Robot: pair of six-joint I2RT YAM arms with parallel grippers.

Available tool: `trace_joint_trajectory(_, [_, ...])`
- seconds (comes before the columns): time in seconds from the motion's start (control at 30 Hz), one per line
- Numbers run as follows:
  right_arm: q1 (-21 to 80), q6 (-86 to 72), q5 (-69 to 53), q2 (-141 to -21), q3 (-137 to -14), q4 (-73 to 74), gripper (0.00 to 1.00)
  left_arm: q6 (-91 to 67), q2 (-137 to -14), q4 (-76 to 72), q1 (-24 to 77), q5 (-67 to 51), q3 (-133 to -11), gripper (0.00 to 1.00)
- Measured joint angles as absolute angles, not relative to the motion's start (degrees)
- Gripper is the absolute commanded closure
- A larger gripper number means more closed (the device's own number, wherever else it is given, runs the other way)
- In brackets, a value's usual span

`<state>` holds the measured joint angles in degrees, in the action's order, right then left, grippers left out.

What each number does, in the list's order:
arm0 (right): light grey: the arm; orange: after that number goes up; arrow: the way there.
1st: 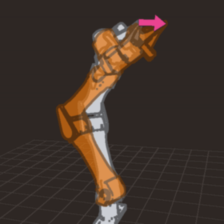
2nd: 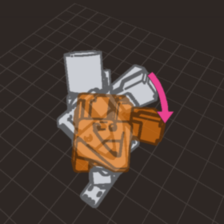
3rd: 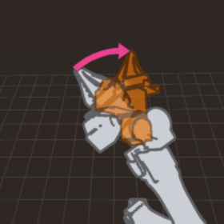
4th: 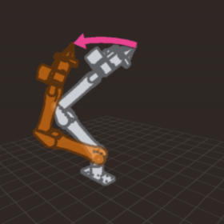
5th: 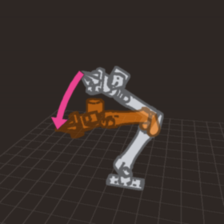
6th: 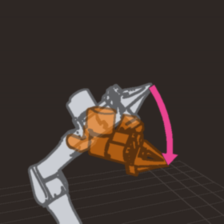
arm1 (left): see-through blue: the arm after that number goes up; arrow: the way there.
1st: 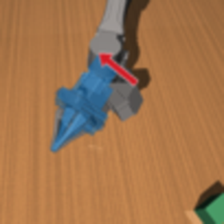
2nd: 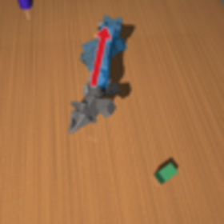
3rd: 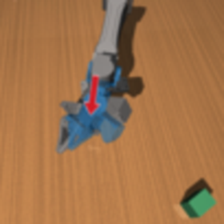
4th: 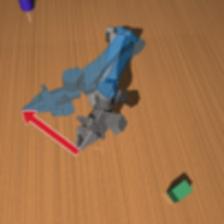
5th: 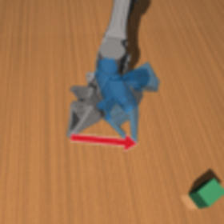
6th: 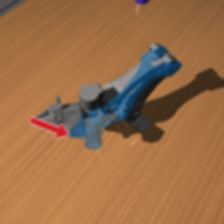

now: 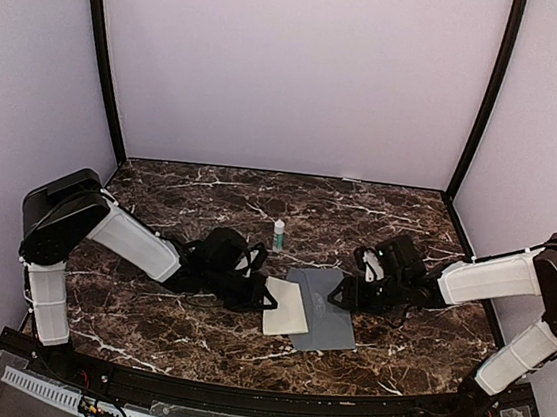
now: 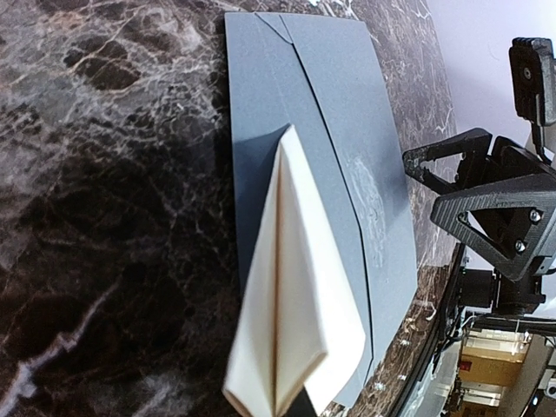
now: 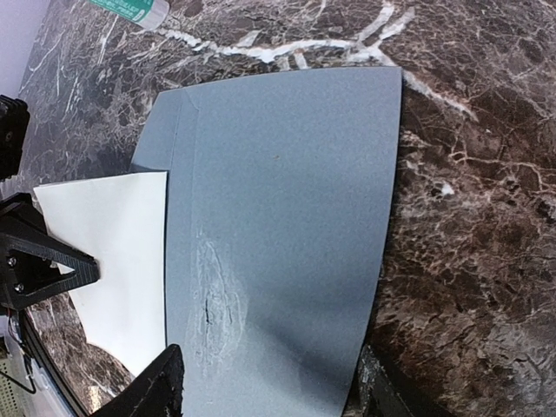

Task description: Place the letter into the envelope and seal it

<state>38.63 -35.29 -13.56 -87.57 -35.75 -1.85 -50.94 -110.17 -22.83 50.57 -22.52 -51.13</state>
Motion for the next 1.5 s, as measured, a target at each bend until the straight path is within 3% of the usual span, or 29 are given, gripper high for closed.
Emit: trace_joint_trajectory(1.5, [41.9, -39.5, -16.9, -88.6, -35.8, -4.1, 0.36, -51.4, -114.7, -24.8, 51.1, -26.2, -54.9, 1.0])
